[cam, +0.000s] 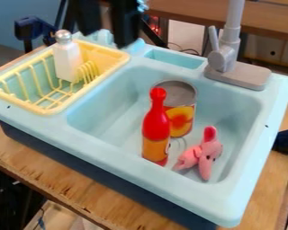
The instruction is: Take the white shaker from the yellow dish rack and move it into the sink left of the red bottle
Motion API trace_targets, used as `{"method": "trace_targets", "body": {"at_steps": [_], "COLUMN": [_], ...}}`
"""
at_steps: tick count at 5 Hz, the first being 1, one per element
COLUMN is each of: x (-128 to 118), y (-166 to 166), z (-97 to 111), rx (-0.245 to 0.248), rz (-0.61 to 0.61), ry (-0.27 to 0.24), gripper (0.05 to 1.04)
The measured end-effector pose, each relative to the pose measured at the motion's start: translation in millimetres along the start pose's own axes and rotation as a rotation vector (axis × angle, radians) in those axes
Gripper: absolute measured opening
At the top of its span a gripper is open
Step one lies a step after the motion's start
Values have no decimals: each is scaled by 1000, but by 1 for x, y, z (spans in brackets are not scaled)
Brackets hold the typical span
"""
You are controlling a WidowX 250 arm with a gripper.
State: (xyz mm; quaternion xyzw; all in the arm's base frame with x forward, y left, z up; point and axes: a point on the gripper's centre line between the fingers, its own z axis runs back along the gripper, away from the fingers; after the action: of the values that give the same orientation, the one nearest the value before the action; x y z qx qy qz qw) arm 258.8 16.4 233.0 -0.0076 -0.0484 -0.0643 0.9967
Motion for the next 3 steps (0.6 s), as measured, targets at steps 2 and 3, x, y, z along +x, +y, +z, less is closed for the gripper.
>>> {"method": "trace_targets", "body": {"at_steps": [2,3], "x": [-5,-10], "y": [53,75], "z": [1,-1], "rx": [69,82], "rz": [14,-5], "ry": [92,114], "gripper": [1002,1002]}}
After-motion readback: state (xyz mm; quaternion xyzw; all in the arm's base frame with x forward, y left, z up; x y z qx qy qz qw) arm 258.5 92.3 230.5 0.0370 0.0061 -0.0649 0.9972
